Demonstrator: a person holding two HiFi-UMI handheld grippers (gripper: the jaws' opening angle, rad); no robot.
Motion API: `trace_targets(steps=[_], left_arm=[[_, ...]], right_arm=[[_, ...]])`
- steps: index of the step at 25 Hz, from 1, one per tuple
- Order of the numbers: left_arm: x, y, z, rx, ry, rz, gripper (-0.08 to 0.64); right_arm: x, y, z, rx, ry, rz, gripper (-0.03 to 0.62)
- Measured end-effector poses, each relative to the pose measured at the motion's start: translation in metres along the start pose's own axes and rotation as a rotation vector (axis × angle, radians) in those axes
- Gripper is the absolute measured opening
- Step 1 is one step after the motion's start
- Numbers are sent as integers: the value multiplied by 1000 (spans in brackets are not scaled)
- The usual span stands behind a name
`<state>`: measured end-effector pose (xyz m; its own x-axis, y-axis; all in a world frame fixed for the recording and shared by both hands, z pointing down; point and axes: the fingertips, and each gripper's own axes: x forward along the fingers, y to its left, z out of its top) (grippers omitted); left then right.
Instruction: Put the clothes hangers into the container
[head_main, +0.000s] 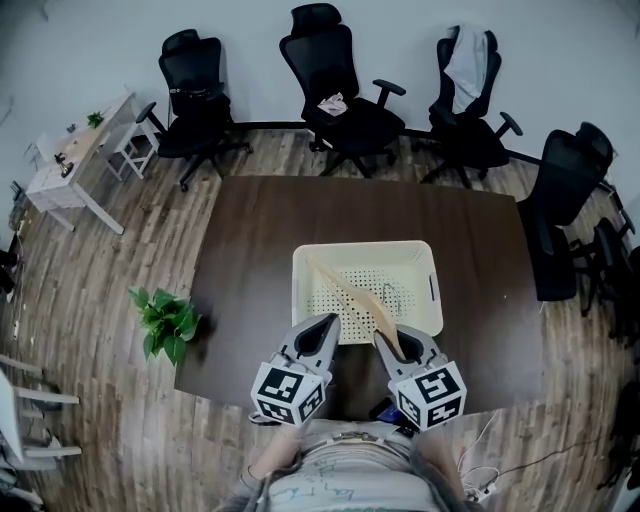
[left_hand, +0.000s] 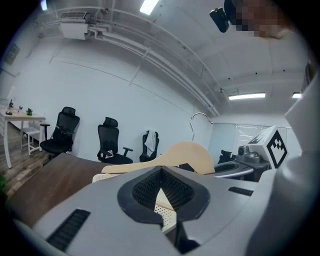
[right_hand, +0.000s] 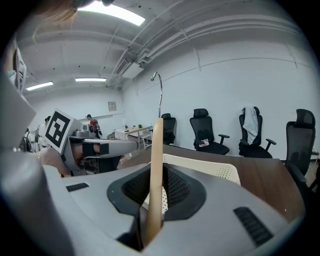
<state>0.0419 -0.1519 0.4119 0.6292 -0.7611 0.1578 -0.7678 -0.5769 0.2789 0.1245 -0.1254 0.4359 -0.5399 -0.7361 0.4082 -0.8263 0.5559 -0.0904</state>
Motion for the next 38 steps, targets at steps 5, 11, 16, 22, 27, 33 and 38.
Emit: trace_targets(steps=[5, 11, 16, 22, 27, 33, 38], left_arm=[[3, -4, -1, -7, -7, 42, 11], [0, 1, 0, -13, -22, 84, 11], [-2, 10, -3, -14, -19, 101, 11], [-2, 21, -6, -55, -13, 97, 11], [0, 33, -7, -67, -1, 101, 11], [4, 45, -10, -74, 10, 98, 11], [6, 55, -12, -80, 21, 100, 11]], right_arm=[[1, -13, -4, -18, 26, 26, 58], [10, -20, -5, -68, 59, 40, 58], [19, -21, -6, -90, 90, 41, 59], [30, -21, -6, -99, 117, 38, 59], [40, -19, -7, -109, 142, 33, 58], [50, -19, -15, -109, 175, 28, 58], [57, -19, -19, -107, 195, 25, 60]])
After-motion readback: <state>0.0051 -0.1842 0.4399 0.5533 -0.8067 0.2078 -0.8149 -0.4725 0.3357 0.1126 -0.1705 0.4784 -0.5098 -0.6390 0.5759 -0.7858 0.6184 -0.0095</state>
